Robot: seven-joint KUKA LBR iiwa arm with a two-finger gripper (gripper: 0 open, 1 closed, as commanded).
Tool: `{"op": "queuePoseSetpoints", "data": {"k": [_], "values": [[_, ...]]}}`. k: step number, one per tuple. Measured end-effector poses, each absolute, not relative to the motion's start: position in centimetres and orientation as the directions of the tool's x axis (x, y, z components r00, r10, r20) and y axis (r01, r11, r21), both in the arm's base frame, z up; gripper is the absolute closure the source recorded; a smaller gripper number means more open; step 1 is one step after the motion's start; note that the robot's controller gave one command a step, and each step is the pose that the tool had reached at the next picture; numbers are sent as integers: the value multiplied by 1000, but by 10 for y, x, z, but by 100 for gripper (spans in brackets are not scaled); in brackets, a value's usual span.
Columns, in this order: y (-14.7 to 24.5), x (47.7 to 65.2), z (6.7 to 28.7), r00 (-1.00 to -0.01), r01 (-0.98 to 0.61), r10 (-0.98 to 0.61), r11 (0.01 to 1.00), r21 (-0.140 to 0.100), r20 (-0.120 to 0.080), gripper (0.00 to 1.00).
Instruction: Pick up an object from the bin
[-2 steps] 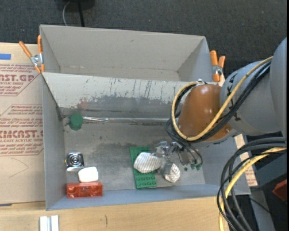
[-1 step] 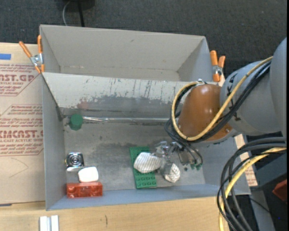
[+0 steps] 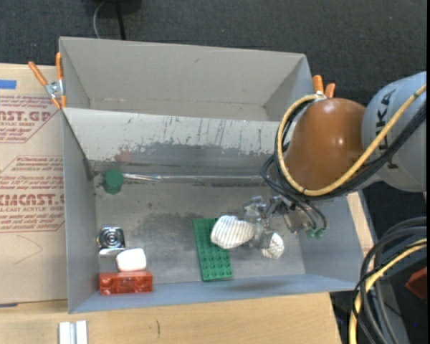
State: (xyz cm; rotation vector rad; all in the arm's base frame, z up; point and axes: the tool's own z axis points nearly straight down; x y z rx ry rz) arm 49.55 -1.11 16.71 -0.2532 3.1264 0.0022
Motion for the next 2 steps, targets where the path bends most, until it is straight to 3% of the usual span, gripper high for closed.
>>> {"op": "queuePoseSetpoints", "data": {"k": [1,2], "values": [[-11,496,167,-987,-161,-161,987,1,-5,100],[8,510,140,-974,-226,-226,974,-2,-11,100]]}}
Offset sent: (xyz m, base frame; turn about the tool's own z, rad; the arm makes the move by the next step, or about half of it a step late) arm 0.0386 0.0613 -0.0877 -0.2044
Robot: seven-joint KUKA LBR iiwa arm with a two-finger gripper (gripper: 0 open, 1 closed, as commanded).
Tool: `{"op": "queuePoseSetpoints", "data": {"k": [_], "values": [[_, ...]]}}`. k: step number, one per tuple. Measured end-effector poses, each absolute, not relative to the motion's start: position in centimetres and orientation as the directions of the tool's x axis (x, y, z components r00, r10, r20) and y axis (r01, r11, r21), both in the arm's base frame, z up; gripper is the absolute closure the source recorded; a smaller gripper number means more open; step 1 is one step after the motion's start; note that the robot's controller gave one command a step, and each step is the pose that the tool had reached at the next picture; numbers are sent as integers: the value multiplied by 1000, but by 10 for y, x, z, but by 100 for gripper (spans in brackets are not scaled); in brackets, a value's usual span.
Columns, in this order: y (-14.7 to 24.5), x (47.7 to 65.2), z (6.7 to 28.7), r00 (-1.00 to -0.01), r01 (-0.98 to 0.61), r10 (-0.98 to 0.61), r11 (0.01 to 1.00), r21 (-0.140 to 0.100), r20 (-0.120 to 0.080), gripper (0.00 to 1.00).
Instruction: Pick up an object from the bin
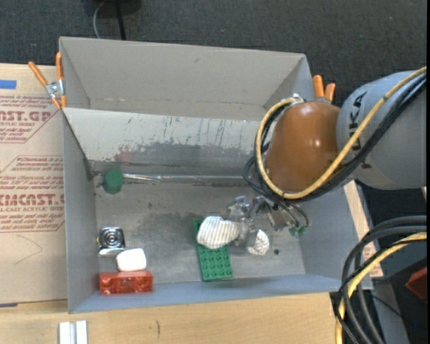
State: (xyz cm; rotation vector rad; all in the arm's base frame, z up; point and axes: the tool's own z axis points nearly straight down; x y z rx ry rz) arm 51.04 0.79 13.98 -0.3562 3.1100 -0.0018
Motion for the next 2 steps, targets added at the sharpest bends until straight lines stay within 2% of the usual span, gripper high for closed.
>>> {"op": "queuePoseSetpoints", "data": {"k": [1,2], "values": [[64,502,87,-920,-391,-391,920,-2,-8,100],[62,508,78,-919,-394,-394,919,5,-14,100]]}}
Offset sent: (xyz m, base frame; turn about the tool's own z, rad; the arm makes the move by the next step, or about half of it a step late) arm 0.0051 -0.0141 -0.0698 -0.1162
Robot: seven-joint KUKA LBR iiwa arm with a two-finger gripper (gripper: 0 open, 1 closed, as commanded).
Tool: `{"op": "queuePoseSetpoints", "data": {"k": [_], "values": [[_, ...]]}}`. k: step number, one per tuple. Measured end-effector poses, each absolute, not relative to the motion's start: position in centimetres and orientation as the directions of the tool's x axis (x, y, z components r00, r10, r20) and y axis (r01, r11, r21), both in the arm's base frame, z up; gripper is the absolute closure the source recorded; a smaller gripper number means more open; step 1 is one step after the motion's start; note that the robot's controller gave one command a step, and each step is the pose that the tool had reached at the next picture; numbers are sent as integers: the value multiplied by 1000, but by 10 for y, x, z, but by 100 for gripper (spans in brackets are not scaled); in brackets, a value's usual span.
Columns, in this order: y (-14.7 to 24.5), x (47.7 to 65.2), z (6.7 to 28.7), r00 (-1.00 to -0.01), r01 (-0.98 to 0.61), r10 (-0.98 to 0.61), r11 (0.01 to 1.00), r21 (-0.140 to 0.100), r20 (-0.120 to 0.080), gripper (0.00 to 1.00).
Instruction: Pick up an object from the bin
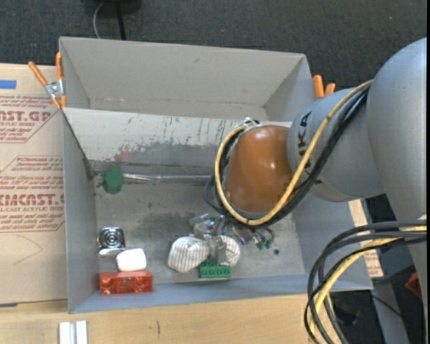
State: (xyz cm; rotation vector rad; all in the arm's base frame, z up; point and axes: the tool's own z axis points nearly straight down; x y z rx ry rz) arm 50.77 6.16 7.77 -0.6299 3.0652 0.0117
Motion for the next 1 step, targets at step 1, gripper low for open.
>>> {"op": "queuePoseSetpoints", "data": {"k": [1], "values": [[61,554,271,-941,-338,-338,941,-3,-14,100]]}}
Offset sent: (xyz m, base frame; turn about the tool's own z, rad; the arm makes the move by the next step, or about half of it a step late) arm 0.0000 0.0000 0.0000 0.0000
